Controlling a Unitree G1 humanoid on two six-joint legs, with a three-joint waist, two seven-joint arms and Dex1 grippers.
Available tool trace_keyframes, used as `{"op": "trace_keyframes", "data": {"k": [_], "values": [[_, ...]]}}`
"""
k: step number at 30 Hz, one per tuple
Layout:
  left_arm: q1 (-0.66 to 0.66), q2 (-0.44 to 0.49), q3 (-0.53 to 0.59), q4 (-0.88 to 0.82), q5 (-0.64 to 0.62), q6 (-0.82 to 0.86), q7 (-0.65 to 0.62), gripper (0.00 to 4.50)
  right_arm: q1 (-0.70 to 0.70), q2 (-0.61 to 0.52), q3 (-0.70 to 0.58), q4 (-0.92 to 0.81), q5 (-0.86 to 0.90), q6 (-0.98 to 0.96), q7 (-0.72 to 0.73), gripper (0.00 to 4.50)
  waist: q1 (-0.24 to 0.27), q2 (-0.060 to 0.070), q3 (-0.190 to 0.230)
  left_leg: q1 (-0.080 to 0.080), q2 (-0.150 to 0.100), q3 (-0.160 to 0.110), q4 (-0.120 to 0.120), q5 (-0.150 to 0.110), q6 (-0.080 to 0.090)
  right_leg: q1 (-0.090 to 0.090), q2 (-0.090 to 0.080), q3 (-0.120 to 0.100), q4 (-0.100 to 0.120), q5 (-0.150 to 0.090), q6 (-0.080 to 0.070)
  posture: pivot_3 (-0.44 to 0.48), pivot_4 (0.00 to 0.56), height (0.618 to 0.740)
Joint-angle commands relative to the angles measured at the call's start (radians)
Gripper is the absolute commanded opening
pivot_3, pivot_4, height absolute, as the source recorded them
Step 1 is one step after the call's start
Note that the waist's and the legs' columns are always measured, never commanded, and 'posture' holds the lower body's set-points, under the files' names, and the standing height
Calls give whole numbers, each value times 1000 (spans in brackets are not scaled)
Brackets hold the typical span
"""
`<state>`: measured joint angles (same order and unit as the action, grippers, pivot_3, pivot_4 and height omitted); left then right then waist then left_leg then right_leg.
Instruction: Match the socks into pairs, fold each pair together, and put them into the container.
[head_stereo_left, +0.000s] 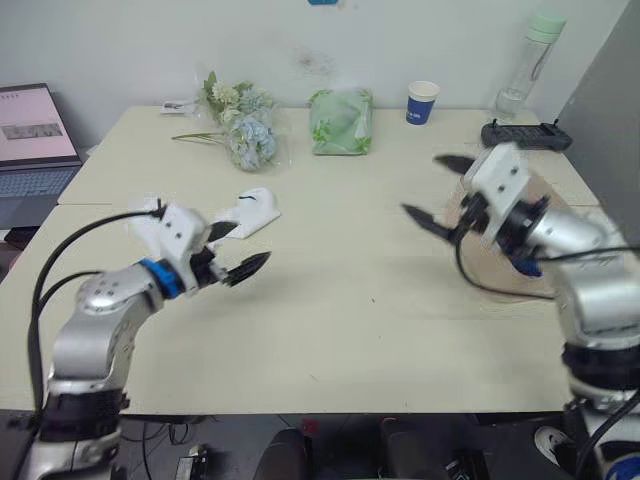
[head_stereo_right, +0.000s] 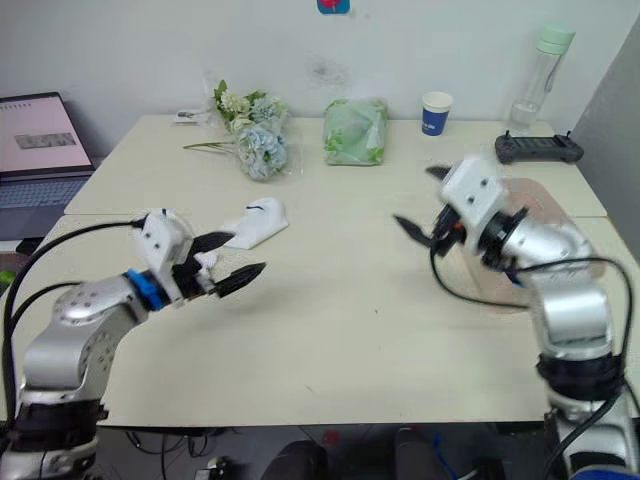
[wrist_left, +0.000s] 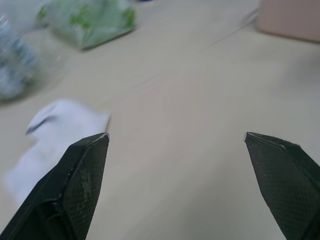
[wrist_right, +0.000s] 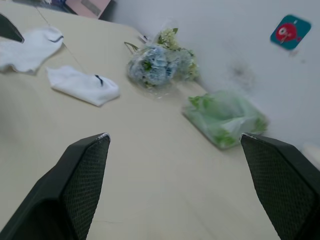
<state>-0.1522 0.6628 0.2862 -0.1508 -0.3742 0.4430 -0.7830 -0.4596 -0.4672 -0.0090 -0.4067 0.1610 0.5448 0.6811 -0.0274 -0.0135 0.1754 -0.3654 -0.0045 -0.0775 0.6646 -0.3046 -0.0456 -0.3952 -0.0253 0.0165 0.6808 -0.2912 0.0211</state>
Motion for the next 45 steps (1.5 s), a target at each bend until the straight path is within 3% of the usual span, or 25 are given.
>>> {"op": "trace_keyframes", "data": {"k": [1, 8, 14, 20, 26, 32, 38, 41, 45], "values": [[98, -14, 109, -14, 10, -74, 60, 4500, 67, 71, 4, -65, 1, -2, -111, 4457, 0, 0, 0, 0, 0, 0, 0, 0, 0, 0, 0, 0, 0, 0, 0, 0, 150, 740], [308, -99, 240, 32, -13, -181, 126, 4500, 295, 76, 93, -37, -21, -109, -100, 4457, 9, -1, -1, 2, -1, 0, 0, -1, 2, 3, -2, -1, -2, 0, 0, 0, 150, 740], [346, -105, 274, 45, -45, -165, 149, 4500, 281, 82, 136, -45, -3, -93, -89, 4457, -2, -2, -1, 4, -1, -1, 0, -1, 2, 5, -1, -2, 0, 1, -1, 0, 150, 740], [209, -33, 240, 117, -72, -101, 129, 4500, 271, 22, 172, -85, 59, -91, 33, 4457, 0, -4, -2, 4, 0, -3, 0, -1, 2, 5, 1, -3, -1, 1, -1, 0, 150, 740], [63, 47, 164, 214, -97, 12, 44, 4500, 230, 4, 121, -206, 331, 142, 99, 4457, -1, -4, -2, 4, 0, -3, 0, -1, 2, 6, 1, -3, -1, 1, -1, 0, 150, 740], [-118, 96, 31, 387, 25, -30, 43, 4500, 185, -66, 144, -208, 312, 147, 96, 4457, -1, -5, -3, 4, -1, -3, 0, -1, 2, 5, 1, -4, -1, 1, -1, 0, 150, 740], [-227, 89, -65, 526, 123, -86, 63, 4500, 190, -81, 167, -196, 274, 115, 73, 4457, -3, -5, -3, 3, -1, -2, 0, -1, 2, 4, 1, -2, -1, 1, -1, 0, 150, 740], [-248, 85, -103, 587, 174, -76, 97, 3927, 201, -75, 180, -211, 269, 114, 56, 4500, -3, -6, -2, 3, 0, -2, 0, -1, 2, 3, 1, -2, -1, 1, -1, 0, 150, 740], [-244, 72, -72, 607, 161, -51, 138, 2620, 220, -75, 183, -223, 264, 113, 39, 4500, -3, -6, -2, 3, 0, -2, 0, -1, 2, 3, 1, -2, -1, 1, -1, 0, 150, 740]]}}
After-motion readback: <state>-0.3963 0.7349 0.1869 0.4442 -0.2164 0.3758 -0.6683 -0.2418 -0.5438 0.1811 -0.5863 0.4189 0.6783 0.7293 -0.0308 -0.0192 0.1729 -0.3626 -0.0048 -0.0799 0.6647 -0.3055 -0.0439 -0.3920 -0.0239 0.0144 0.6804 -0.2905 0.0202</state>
